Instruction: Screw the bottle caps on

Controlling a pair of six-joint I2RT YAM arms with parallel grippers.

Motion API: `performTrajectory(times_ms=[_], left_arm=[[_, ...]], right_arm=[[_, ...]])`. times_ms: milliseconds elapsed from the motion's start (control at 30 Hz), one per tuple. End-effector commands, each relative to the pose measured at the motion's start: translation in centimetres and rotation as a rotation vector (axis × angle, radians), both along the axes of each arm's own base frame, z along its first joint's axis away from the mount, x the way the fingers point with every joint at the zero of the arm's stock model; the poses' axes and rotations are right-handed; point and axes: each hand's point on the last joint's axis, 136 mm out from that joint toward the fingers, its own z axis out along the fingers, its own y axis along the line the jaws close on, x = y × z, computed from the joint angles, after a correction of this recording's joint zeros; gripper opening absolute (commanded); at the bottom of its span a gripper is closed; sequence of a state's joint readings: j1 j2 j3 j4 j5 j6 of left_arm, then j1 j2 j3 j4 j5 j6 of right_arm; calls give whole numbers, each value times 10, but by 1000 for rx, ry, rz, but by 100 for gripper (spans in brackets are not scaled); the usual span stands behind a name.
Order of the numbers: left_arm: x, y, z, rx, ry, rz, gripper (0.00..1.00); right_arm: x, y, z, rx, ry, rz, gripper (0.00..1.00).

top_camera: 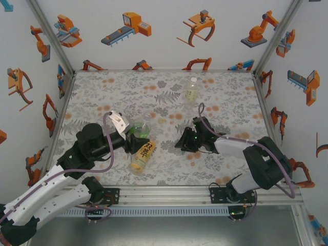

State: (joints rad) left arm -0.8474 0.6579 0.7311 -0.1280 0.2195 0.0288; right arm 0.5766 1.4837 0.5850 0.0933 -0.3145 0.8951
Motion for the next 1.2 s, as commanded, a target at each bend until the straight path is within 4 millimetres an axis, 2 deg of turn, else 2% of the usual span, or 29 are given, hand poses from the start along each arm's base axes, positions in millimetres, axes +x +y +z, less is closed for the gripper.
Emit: performTrajectory(times_ms=[0, 233, 400, 633, 1000, 1167], left_arm=[[2, 2, 7, -23, -2, 14, 7], [2, 6, 6, -20, -3, 30, 7], [4, 4, 3, -16, -2, 33, 7], [5, 1, 0, -10, 3, 24, 7], [5, 2, -1, -12, 4, 27, 7], [5, 2, -2, -9, -2, 25, 6]], right_arm=[[-22, -28, -37, -308, 91, 68, 45], [-22, -15, -27, -589, 31, 229, 45], [-31, -10, -24, -701, 14, 301, 45], [-41, -1, -21, -684, 16, 329, 42], [-35, 9, -22, -661, -4, 332, 40], [-33, 9, -15, -656, -25, 334, 34]])
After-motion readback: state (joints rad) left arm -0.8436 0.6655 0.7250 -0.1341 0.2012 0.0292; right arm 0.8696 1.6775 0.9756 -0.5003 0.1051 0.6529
